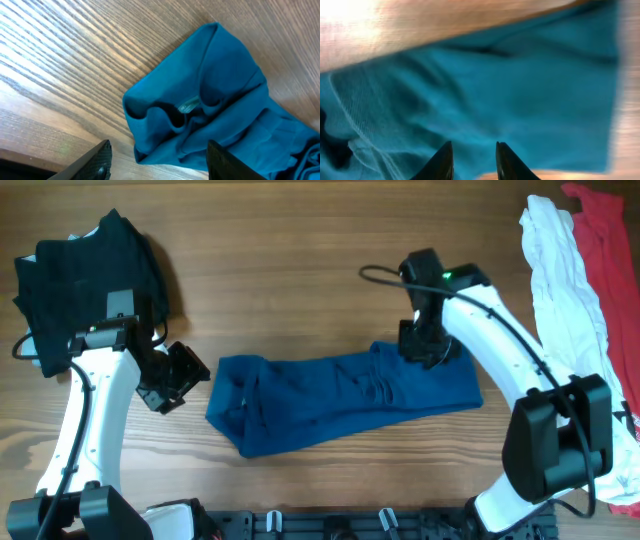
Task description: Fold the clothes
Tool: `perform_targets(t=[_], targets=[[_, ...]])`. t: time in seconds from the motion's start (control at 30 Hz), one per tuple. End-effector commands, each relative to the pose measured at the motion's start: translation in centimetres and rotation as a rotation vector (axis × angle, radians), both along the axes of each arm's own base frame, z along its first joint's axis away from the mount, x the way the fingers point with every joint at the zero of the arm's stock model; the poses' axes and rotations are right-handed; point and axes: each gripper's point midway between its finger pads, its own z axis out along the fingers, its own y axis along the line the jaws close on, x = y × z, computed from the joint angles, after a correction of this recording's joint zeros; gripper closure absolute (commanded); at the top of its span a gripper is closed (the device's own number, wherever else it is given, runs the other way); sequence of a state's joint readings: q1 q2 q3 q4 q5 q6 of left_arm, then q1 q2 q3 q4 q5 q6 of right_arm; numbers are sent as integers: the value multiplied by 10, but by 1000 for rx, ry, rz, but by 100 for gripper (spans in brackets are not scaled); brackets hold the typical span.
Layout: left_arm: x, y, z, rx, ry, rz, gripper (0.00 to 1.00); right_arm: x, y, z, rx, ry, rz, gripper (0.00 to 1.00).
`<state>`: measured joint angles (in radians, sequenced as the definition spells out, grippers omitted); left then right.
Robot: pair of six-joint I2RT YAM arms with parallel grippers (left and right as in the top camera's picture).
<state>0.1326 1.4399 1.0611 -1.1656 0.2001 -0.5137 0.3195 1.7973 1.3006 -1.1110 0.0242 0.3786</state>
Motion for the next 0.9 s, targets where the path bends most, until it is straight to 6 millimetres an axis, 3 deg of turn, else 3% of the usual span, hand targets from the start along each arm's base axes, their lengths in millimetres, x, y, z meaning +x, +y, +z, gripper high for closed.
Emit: perform_targets(t=[0.0, 0.13, 0.33, 0.63, 0.87], targets=[[-4, -3, -2, -12, 19, -14, 37, -22, 31, -25, 128, 66, 108, 72], [-7, -11, -1, -35, 30, -32, 33, -31, 46, -42, 168, 56, 175, 72], [-9, -35, -1, -78, 21, -130, 28, -36, 48, -48, 170, 59, 180, 71], [-15, -56, -20, -90, 0, -282, 16, -34, 49, -48, 173, 50, 181, 72], [-6, -58, -46, -86, -53, -294, 14, -33, 49, -48, 174, 47, 181, 71]])
